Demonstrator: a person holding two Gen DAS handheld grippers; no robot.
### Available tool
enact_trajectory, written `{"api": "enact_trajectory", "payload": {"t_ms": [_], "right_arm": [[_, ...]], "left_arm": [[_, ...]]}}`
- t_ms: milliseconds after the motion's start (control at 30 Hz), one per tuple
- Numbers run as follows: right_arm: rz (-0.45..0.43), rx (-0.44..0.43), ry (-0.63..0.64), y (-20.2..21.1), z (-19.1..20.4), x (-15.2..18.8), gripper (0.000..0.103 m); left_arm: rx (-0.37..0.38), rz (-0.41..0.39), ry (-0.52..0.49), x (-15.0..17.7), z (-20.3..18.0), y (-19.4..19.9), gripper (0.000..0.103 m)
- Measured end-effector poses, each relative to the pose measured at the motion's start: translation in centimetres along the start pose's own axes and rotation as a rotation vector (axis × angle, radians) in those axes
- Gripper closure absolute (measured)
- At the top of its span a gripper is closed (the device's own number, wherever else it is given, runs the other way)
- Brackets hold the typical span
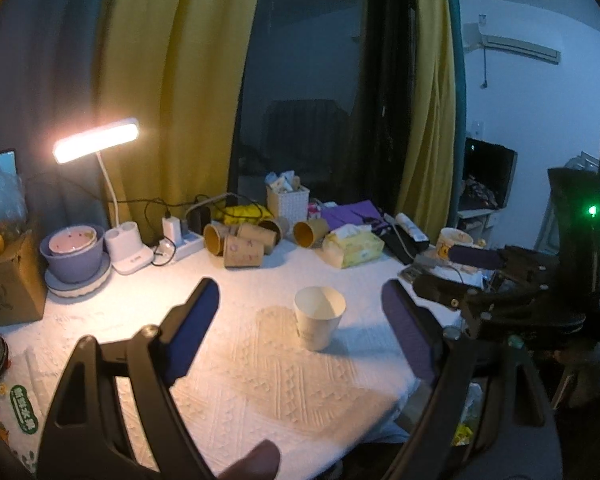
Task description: Flip cup upright
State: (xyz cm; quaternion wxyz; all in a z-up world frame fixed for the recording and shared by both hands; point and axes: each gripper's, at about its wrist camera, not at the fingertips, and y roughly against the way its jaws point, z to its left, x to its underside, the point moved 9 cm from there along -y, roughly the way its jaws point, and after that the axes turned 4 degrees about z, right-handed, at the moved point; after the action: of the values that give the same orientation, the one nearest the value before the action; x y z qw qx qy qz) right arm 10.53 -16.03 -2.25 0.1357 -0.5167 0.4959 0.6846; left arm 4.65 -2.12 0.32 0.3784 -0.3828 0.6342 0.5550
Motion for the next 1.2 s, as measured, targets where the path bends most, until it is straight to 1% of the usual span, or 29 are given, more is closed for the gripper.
{"api": "enact_trajectory", "payload": {"t_ms": [167, 300, 467, 767, 1200], "right_arm": [[-0.033, -0.002, 0.013, 1.1, 0.4, -0.9, 0.023], [-0.050, -0.002, 0.014, 1.9, 0.5, -1.3, 0.023], [-0.063, 0.002, 0.017, 2.3, 0.6, -1.6, 0.023], [-0.062, 0.001, 0.015, 2.3, 0.7, -1.6, 0.023], [-0.050, 0.000, 0.008, 1.9, 0.8, -1.3, 0.023]], "left_arm": [[-0.028, -0.027, 0.010, -0.5, 0.4, 0.7, 0.019], [-0.077, -0.045, 0.026, -0.6, 1.2, 1.2, 0.019], [-0.084, -0.051, 0.036, -0.4, 1.6, 1.4, 0.019], [-0.100, -0.046, 0.079, -0.1, 2.8, 1.4, 0.019], [-0.100, -0.030, 0.079, 0.1, 2.6, 1.1, 0.019]]}}
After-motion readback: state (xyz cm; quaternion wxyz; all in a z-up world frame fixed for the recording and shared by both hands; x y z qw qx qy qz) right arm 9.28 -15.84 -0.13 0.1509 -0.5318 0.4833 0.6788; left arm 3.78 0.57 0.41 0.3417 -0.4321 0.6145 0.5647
